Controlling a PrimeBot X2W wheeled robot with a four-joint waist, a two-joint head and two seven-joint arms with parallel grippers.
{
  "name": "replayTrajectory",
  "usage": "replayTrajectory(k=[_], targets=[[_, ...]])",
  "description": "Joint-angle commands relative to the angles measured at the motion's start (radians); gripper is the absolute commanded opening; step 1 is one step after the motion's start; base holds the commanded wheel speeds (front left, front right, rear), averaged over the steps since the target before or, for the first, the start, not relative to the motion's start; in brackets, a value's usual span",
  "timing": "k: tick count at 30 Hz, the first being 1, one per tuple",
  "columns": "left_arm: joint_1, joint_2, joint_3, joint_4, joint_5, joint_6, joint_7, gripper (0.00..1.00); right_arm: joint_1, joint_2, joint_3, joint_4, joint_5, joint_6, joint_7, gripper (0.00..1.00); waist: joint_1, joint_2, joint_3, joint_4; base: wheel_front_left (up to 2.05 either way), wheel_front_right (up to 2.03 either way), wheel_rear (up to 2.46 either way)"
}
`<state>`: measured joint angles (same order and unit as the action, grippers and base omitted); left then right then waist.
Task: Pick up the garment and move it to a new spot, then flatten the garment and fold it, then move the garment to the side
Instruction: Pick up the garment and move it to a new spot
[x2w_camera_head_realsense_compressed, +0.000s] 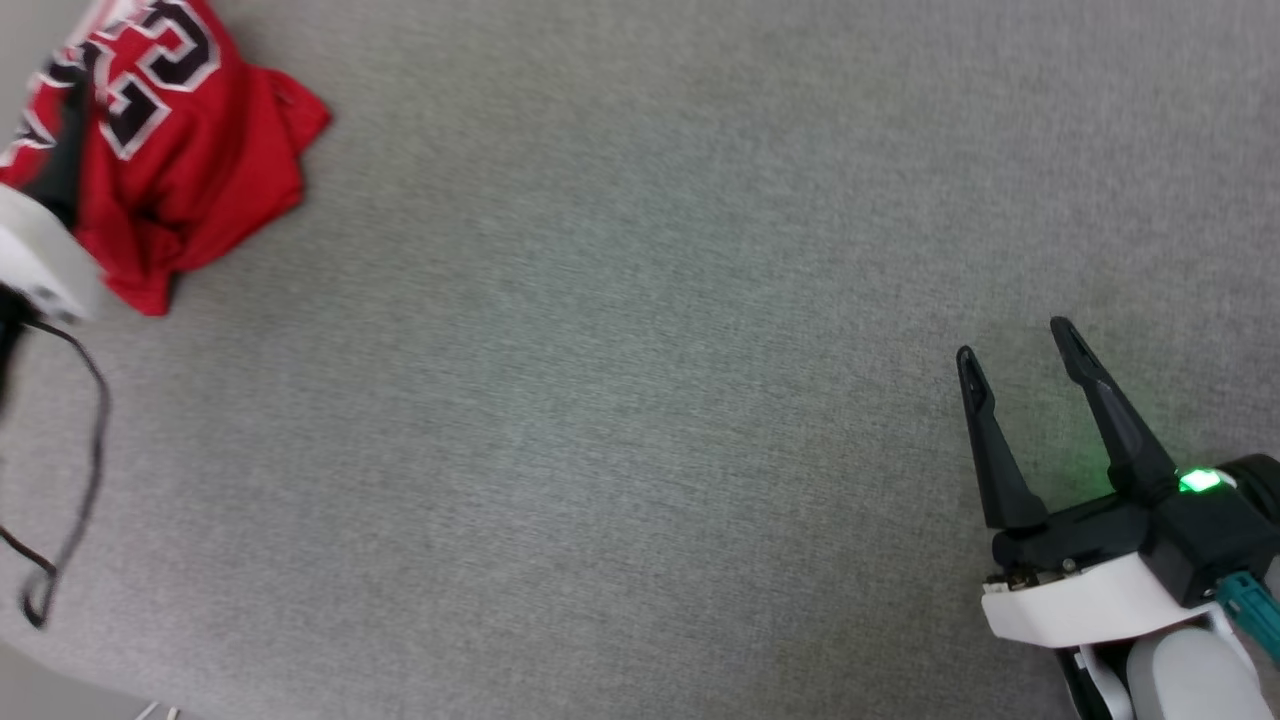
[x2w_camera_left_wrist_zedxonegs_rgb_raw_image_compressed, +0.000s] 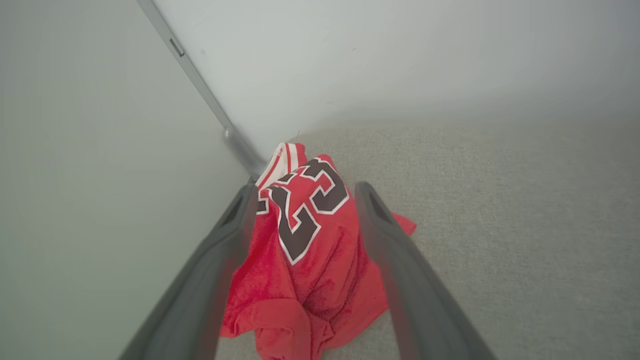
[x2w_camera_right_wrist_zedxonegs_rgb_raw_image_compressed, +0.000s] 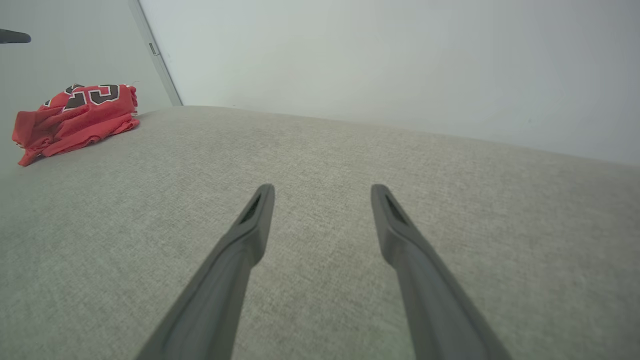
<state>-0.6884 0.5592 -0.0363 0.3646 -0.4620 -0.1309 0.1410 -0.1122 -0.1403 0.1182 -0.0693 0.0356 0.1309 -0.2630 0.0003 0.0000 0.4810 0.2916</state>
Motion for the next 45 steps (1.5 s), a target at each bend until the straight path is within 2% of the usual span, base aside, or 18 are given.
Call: replayTrajectory(k=[1,8,12,17,21,24,25,26,28,33,35,38,45], targets=[[-0.029,0.016,0.008,0.018,-0.013,0.002,0.031,1.00,-0.016,-0.004,0.000,-0.012,0.000,0.000,0.001,1.00,-0.0003,0.0000,0.061,-0.041,0.00,0.00,0.00],[-0.213,0.119,-0.044,0.141,-0.181,0.002,0.395,1.00,-0.020,-0.010,-0.004,-0.073,-0.008,0.000,0.008,1.00,-0.0003,0.0000,0.145,-0.081,0.00,0.00,0.00],[-0.276,0.131,-0.084,0.188,-0.273,0.001,0.555,1.00,-0.023,-0.004,-0.012,-0.090,-0.017,-0.001,0.010,1.00,-0.0003,0.0000,0.188,-0.096,0.00,0.00,0.00],[-0.330,0.135,-0.095,0.278,-0.295,0.005,0.593,1.00,-0.023,0.001,-0.009,-0.093,-0.028,-0.001,0.013,1.00,-0.0003,0.0000,0.231,-0.121,0.00,0.00,0.00],[-0.344,0.153,-0.111,0.362,-0.266,0.014,0.591,1.00,-0.027,-0.016,-0.002,-0.102,-0.045,-0.001,0.013,1.00,-0.0003,0.0000,0.255,-0.139,0.00,0.00,0.00],[-0.329,0.139,-0.131,0.421,-0.265,0.013,0.600,1.00,-0.024,-0.017,-0.019,-0.117,-0.047,-0.002,0.013,1.00,-0.0003,0.0000,0.264,-0.144,0.00,0.00,0.00],[-0.325,0.128,-0.138,0.432,-0.271,0.010,0.597,0.75,-0.022,-0.017,-0.023,-0.121,-0.048,-0.002,0.014,1.00,-0.0003,0.0000,0.266,-0.144,0.00,0.00,0.00],[-0.322,0.119,-0.144,0.441,-0.278,0.008,0.594,0.00,-0.021,-0.017,-0.026,-0.124,-0.048,-0.002,0.014,1.00,-0.0003,0.0000,0.267,-0.144,0.00,0.00,0.00],[-0.312,0.105,-0.164,0.451,-0.286,0.004,0.593,0.00,-0.019,-0.016,-0.031,-0.126,-0.050,-0.002,0.016,1.00,-0.0003,0.0000,0.262,-0.141,0.00,0.00,0.00],[-0.331,0.121,-0.178,0.437,-0.286,0.000,0.461,0.00,-0.012,-0.005,-0.018,-0.120,-0.057,-0.001,0.016,1.00,-0.0003,0.0000,0.218,-0.134,0.00,0.00,0.00],[-0.339,0.145,-0.203,0.396,-0.275,0.000,0.380,0.00,-0.011,-0.001,-0.011,-0.113,-0.053,-0.001,0.014,1.00,-0.0003,0.0000,0.188,-0.132,0.00,0.00,0.00],[-0.330,0.169,-0.242,0.381,-0.269,0.002,0.251,0.00,-0.012,0.009,-0.007,-0.087,-0.042,-0.001,0.008,1.00,-0.0003,0.0000,0.127,-0.130,0.00,0.00,0.00],[-0.319,0.210,-0.348,0.330,-0.274,0.001,0.060,0.00,-0.017,0.042,0.017,-0.011,-0.013,0.000,-0.001,1.00,-0.0003,0.0000,-0.063,-0.148,0.00,0.00,0.00]])
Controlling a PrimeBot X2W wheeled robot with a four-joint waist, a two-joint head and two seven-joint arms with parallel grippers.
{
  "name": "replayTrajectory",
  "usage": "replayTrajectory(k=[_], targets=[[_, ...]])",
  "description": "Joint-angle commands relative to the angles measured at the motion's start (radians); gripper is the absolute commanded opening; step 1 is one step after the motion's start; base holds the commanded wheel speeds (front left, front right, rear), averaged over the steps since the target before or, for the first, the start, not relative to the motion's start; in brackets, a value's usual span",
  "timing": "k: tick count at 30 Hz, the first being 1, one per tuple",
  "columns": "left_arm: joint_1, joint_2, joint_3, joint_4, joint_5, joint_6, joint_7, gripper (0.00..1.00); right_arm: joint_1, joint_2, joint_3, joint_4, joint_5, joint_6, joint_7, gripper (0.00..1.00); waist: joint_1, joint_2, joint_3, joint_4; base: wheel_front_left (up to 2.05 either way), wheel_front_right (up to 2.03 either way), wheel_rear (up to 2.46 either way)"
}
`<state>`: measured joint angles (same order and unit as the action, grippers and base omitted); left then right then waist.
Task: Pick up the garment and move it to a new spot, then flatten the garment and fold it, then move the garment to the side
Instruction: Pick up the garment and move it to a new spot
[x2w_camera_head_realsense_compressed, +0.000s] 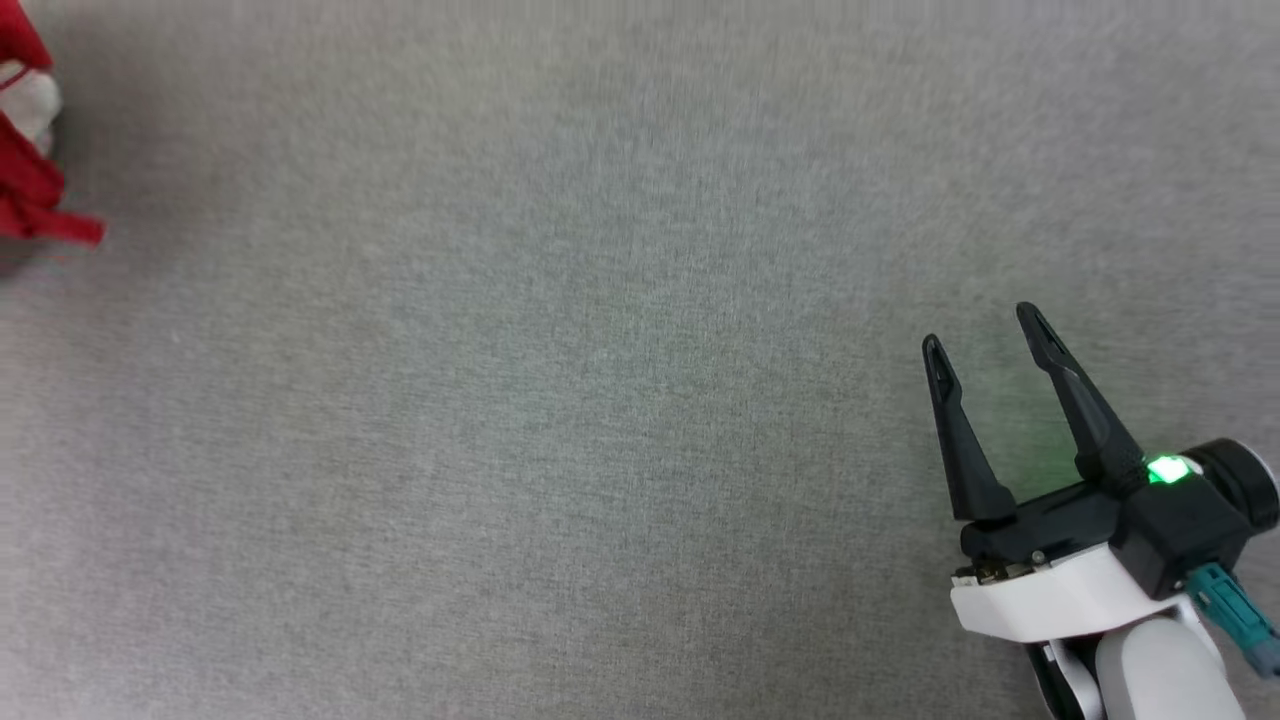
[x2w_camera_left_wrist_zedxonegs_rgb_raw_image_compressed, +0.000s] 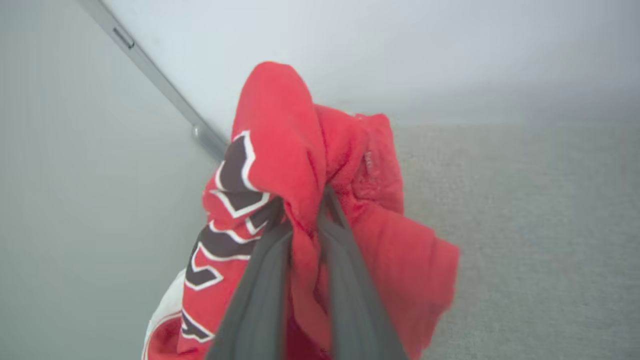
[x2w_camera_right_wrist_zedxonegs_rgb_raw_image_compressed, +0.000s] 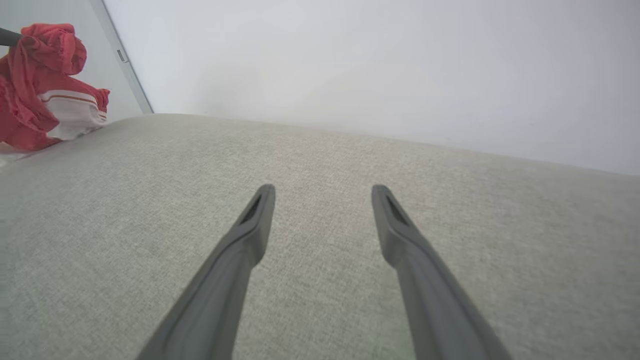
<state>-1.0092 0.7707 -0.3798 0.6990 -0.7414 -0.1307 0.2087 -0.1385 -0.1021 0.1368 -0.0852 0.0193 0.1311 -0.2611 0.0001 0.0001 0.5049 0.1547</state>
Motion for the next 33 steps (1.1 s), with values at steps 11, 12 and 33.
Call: replayTrajectory(k=[11,12,33], targets=[[-0.001,-0.013,-0.168,-0.190,0.010,0.001,-0.203,0.00,0.064,0.051,-0.011,0.076,0.085,-0.001,-0.004,1.00,-0.0001,-0.0001,-0.319,-0.079,0.00,0.00,0.00],[-0.011,-0.027,-0.181,-0.207,0.017,0.001,-0.206,0.00,0.068,0.052,-0.011,0.077,0.091,-0.001,-0.004,1.00,-0.0001,-0.0001,-0.331,-0.087,0.00,0.00,0.00],[0.051,-0.361,-0.391,-0.381,0.130,0.094,-0.311,0.00,0.077,0.053,-0.034,0.052,0.173,0.000,-0.004,1.00,-0.0001,-0.0001,-0.344,-0.305,0.00,0.00,0.00]])
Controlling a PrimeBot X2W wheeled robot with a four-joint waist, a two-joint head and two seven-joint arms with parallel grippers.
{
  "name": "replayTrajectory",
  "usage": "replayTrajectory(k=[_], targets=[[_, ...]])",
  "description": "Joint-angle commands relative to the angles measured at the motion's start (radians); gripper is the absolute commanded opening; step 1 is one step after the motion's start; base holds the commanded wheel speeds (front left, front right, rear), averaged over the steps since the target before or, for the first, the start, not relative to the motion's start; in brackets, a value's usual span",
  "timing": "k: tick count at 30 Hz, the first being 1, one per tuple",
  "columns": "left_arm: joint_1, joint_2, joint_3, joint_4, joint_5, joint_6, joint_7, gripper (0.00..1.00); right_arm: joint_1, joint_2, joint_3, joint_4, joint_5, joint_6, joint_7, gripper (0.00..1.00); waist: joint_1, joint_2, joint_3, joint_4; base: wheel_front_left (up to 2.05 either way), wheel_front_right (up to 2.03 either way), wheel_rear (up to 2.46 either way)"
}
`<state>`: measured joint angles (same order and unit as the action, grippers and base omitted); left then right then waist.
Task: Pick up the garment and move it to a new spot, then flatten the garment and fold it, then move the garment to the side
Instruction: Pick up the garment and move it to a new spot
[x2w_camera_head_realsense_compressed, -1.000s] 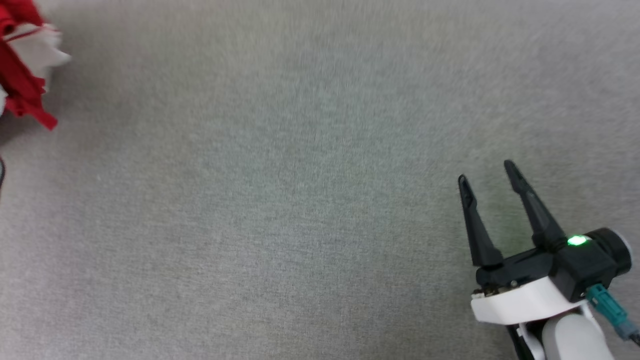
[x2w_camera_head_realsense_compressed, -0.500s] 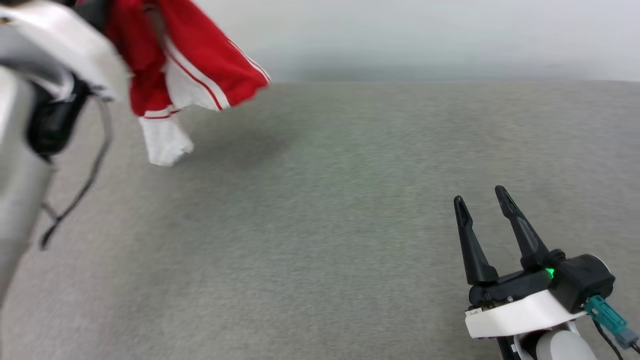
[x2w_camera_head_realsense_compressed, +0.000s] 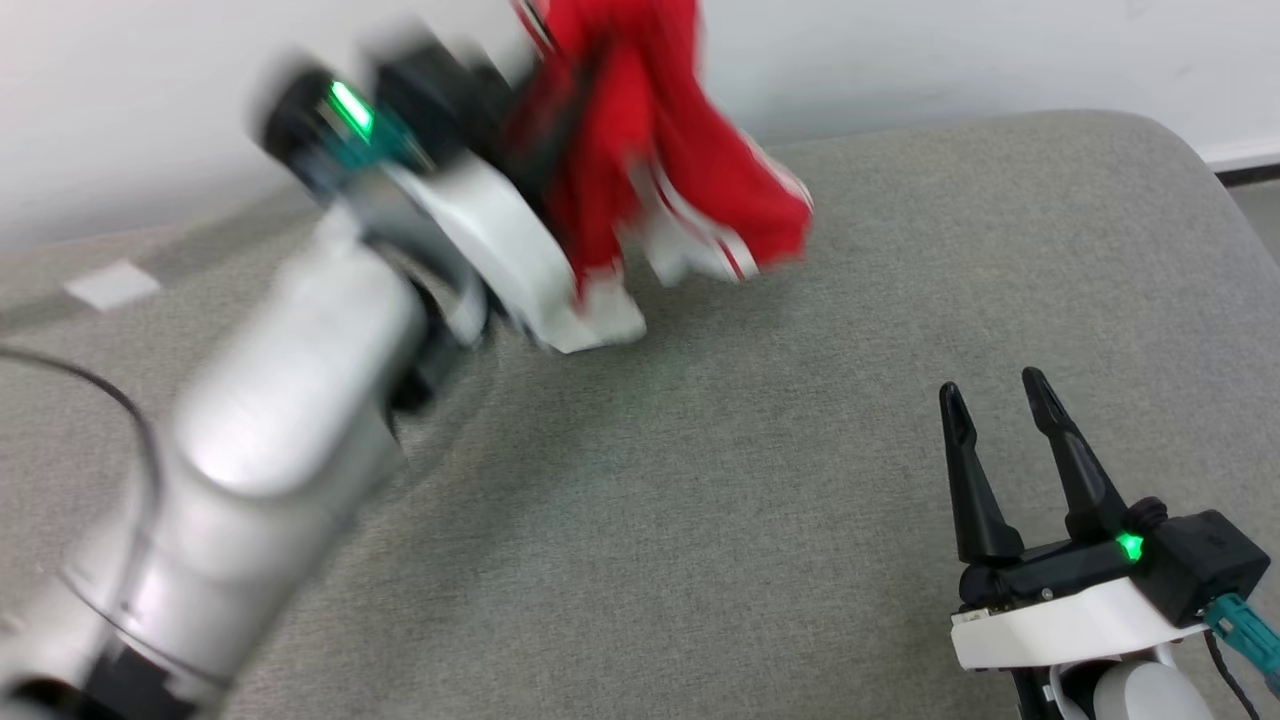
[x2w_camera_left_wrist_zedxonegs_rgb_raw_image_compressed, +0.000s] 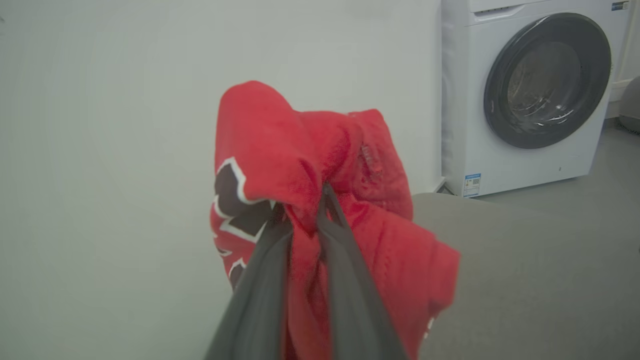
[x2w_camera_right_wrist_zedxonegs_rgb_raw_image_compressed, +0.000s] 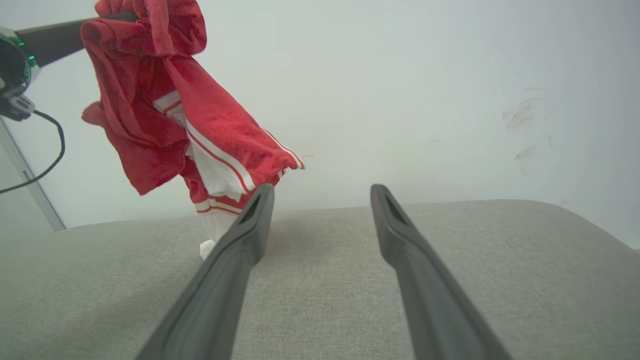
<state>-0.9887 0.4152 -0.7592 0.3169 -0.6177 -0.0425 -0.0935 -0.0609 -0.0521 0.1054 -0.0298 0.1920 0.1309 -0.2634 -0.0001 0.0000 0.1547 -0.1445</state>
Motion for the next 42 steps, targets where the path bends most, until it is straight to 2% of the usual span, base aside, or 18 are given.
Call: replayTrajectory(k=[1,7,15,16,17,18,23,28,31,36,39,42], targets=[[0.064,-0.016,-0.037,0.005,0.016,0.007,-0.013,0.00,0.000,0.003,-0.005,-0.003,0.001,0.000,-0.002,1.00,0.0001,0.0000,0.008,-0.008,0.00,0.00,0.00],[0.296,-0.097,-0.148,0.052,-0.004,0.014,-0.063,0.00,0.000,0.003,-0.021,-0.003,-0.001,0.000,-0.002,1.00,0.0001,0.0000,0.007,0.000,0.00,0.00,0.00],[0.464,-0.166,-0.271,0.123,-0.015,-0.020,-0.054,0.00,0.011,0.003,-0.028,0.010,-0.020,0.000,-0.002,1.00,0.0001,0.0000,-0.013,0.053,0.00,0.00,0.00],[0.479,-0.170,-0.289,0.134,-0.020,-0.028,-0.037,0.10,0.013,0.003,-0.026,0.013,-0.021,0.000,-0.002,1.00,0.0001,0.0000,-0.017,0.060,0.00,0.00,0.00],[0.483,-0.170,-0.305,0.138,-0.012,-0.036,-0.031,0.67,0.015,0.003,-0.024,0.014,-0.024,0.000,-0.002,1.00,0.0001,0.0000,-0.021,0.068,0.00,0.00,0.00],[0.479,-0.169,-0.321,0.138,0.001,-0.042,-0.037,1.00,0.017,0.003,-0.024,0.016,-0.027,0.000,-0.002,1.00,0.0001,0.0000,-0.026,0.077,0.00,0.00,0.00],[0.483,-0.164,-0.298,0.120,0.014,-0.010,-0.114,1.00,0.037,0.003,-0.041,0.022,-0.035,0.000,-0.002,1.00,0.0001,0.0000,-0.061,0.132,0.00,0.00,0.00],[0.499,-0.126,-0.187,0.035,-0.008,0.052,-0.163,1.00,0.054,0.002,-0.064,0.014,-0.050,0.000,-0.002,1.00,0.0001,0.0000,-0.100,0.188,0.00,0.00,0.00],[0.529,-0.088,-0.077,-0.041,-0.017,0.103,-0.171,1.00,0.058,0.002,-0.096,0.002,-0.047,0.000,-0.002,1.00,0.0001,0.0000,-0.115,0.216,0.00,0.00,0.00],[0.671,-0.048,0.176,-0.194,0.013,0.172,-0.171,1.00,0.071,0.002,-0.119,-0.012,-0.050,0.000,-0.002,1.00,0.0001,0.0000,-0.129,0.240,0.00,0.00,0.00],[0.774,-0.055,0.298,-0.257,0.057,0.182,-0.172,1.00,0.082,0.002,-0.116,-0.016,-0.053,0.000,-0.002,1.00,0.0001,0.0000,-0.133,0.245,0.00,0.00,0.00],[0.872,-0.075,0.378,-0.296,0.105,0.167,-0.172,1.00,0.091,0.002,-0.114,-0.014,-0.053,0.000,-0.002,1.00,0.0001,0.0000,-0.134,0.245,0.00,0.00,0.00]])
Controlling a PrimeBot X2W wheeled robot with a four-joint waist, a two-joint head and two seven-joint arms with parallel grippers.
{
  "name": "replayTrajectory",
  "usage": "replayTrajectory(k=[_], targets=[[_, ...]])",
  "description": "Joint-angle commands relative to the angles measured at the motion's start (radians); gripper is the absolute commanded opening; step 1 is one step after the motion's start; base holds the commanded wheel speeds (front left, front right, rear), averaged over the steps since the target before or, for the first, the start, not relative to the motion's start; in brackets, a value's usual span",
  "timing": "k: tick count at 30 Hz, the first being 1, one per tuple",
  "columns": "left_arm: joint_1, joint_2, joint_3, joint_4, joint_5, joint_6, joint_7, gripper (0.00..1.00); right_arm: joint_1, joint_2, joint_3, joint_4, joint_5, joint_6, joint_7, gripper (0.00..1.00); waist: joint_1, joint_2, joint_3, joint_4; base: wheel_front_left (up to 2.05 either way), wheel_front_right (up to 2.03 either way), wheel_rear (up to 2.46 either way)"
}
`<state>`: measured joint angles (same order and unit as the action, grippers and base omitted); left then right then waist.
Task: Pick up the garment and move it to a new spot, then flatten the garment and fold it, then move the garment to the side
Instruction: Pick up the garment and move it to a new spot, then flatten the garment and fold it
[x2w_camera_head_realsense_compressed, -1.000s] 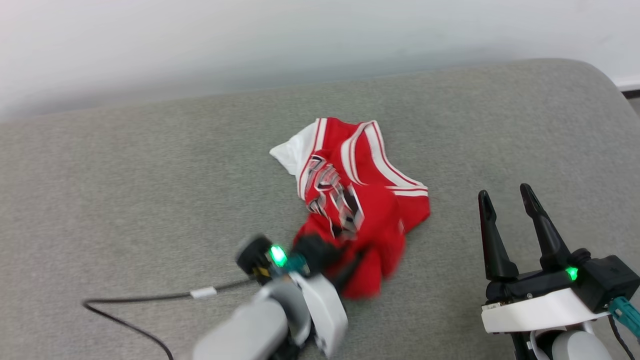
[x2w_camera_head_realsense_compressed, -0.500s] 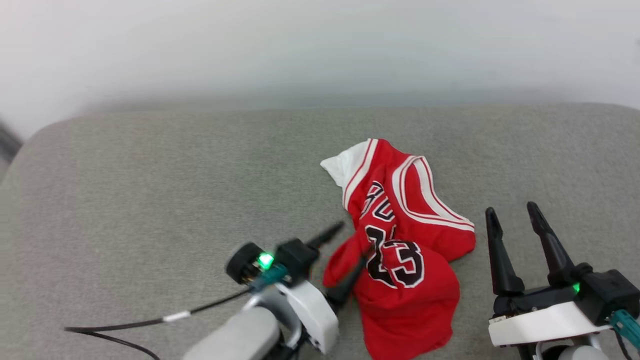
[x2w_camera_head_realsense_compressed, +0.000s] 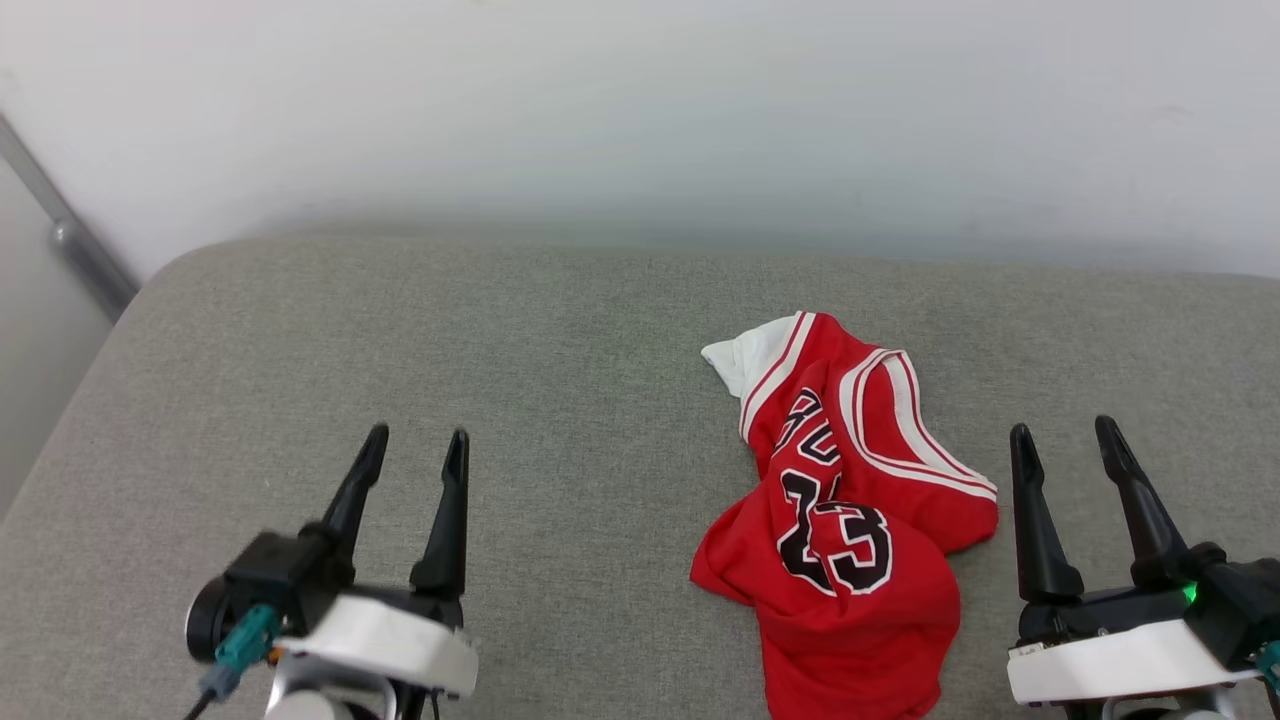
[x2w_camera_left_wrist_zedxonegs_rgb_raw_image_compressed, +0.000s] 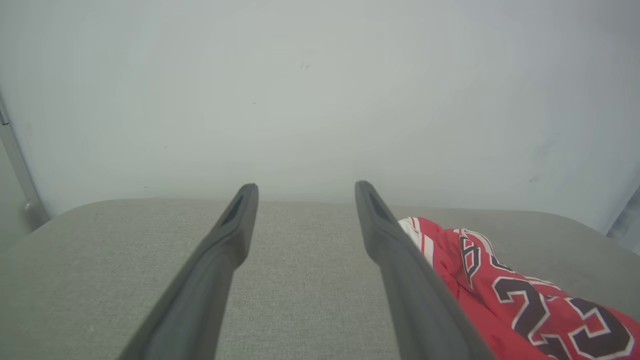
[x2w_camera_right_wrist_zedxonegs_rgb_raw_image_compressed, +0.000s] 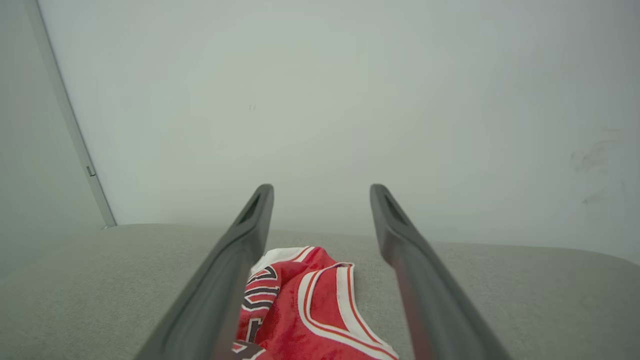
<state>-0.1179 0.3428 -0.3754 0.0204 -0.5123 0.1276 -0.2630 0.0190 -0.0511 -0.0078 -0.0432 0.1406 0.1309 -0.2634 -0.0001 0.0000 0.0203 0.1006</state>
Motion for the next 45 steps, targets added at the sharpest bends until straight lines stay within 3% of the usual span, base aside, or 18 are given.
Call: replayTrajectory(k=[1,12,21,25,30,33,45], targets=[[0.032,-0.012,0.016,-0.010,0.016,-0.009,-0.002,1.00,0.012,0.001,-0.004,0.001,0.001,0.000,-0.002,1.00,0.0001,0.0000,0.000,-0.001,0.00,0.00,0.00],[0.155,-0.126,0.142,-0.031,0.164,-0.128,-0.003,1.00,0.020,0.002,-0.012,0.034,0.006,0.000,-0.002,1.00,0.0001,0.0000,0.001,-0.013,0.00,0.00,0.00],[0.122,-0.155,0.188,-0.004,0.211,-0.216,-0.002,1.00,-0.001,0.002,-0.006,0.031,0.003,0.000,-0.002,1.00,0.0001,0.0000,0.022,-0.042,0.00,0.00,0.00],[0.050,-0.126,0.159,0.031,0.210,-0.237,0.009,1.00,-0.015,0.001,-0.018,0.020,-0.009,0.000,-0.002,1.00,0.0001,0.0000,0.061,-0.066,0.00,0.00,0.00],[-0.105,-0.058,0.113,0.055,0.173,-0.253,0.134,1.00,-0.049,0.001,-0.021,0.001,0.000,0.000,-0.002,1.00,0.0001,0.0000,0.148,-0.113,0.00,0.00,0.00],[-0.237,0.000,0.048,0.056,0.144,-0.257,0.244,1.00,-0.067,0.001,-0.022,-0.007,0.009,0.000,-0.002,1.00,0.0001,0.0000,0.200,-0.142,0.00,0.00,0.00],[-0.821,0.241,-0.256,0.111,-0.167,-0.258,0.790,1.00,-0.155,0.002,0.016,-0.021,0.059,0.000,-0.002,1.00,0.0001,0.0000,0.399,-0.276,0.00,0.00,0.00]])
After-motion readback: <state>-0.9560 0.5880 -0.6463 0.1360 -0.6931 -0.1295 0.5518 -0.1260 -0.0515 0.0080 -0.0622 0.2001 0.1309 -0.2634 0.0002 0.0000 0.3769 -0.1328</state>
